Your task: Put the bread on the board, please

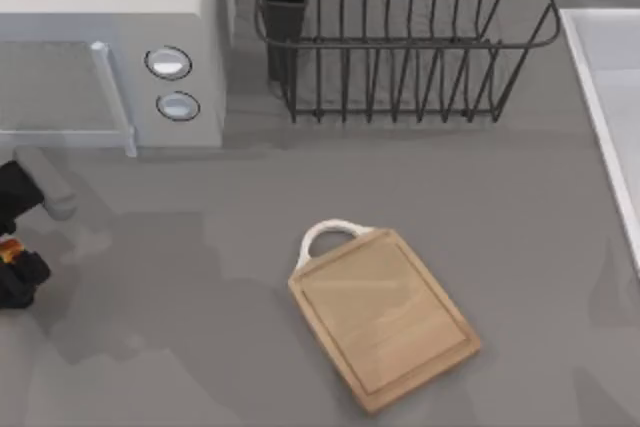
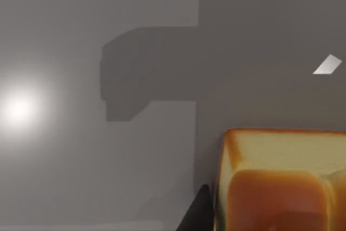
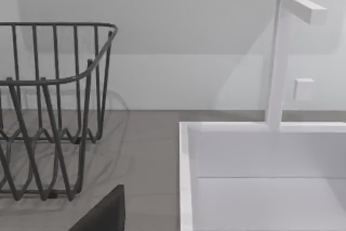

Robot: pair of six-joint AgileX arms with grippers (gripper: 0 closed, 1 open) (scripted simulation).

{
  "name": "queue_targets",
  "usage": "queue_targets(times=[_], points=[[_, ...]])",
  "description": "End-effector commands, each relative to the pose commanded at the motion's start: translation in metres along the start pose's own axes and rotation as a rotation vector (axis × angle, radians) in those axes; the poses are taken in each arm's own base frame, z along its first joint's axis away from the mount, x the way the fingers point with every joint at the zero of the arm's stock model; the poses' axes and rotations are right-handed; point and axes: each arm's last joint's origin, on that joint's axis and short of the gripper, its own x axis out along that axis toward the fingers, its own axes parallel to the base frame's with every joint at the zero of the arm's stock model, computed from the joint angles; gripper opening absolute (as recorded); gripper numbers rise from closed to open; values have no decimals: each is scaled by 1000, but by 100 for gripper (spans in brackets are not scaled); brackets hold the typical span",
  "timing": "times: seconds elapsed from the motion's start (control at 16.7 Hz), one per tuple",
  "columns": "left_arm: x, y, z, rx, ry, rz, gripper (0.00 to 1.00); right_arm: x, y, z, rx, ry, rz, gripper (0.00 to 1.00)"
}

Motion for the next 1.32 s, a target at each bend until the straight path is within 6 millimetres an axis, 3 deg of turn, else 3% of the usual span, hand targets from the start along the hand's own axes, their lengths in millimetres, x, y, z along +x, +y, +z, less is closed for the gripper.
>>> queue_targets(times=[0.24, 0.84, 1.32], points=[[-14, 3, -2, -16, 1, -2, 0, 0, 0, 0, 0, 0, 0, 100], [-99, 0, 2, 0, 1, -1, 0, 0, 0, 0, 0, 0, 0, 100], [-98, -4, 6, -33, 8, -7, 0, 0, 0, 0, 0, 0, 0, 100]])
